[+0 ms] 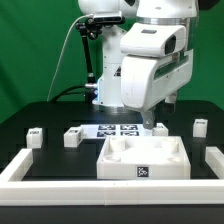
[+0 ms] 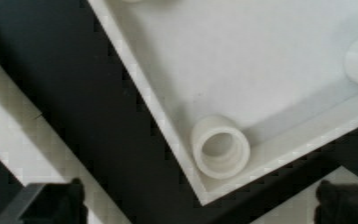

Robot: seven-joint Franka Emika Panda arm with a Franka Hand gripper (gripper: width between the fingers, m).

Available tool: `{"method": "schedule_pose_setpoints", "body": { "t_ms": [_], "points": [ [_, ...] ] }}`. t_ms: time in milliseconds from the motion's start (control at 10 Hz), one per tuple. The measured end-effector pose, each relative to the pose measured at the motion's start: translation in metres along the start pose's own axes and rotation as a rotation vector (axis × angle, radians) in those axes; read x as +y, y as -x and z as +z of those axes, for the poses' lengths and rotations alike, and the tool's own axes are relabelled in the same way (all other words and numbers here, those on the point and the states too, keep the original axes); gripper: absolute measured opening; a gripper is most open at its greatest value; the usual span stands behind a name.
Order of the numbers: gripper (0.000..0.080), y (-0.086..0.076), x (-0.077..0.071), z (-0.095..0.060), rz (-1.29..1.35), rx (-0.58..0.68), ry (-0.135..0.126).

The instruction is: Assemble one leg

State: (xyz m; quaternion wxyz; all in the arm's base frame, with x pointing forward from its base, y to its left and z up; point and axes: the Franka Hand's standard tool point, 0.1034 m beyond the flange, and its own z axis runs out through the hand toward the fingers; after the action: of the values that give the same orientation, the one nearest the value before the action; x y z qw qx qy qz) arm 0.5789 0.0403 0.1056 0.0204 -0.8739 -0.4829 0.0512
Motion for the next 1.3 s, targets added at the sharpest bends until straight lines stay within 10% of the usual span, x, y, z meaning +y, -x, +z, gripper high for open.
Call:
{"method": "schedule_pose_setpoints", "body": {
  "t_ms": [1000, 1300],
  "points": [
    [0.065, 0.001, -0.001, 0.001, 0.0, -0.004, -0.005],
    [0.065, 0.029, -0.002, 0.027, -0.181, 0.033, 0.028]
  ]
}}
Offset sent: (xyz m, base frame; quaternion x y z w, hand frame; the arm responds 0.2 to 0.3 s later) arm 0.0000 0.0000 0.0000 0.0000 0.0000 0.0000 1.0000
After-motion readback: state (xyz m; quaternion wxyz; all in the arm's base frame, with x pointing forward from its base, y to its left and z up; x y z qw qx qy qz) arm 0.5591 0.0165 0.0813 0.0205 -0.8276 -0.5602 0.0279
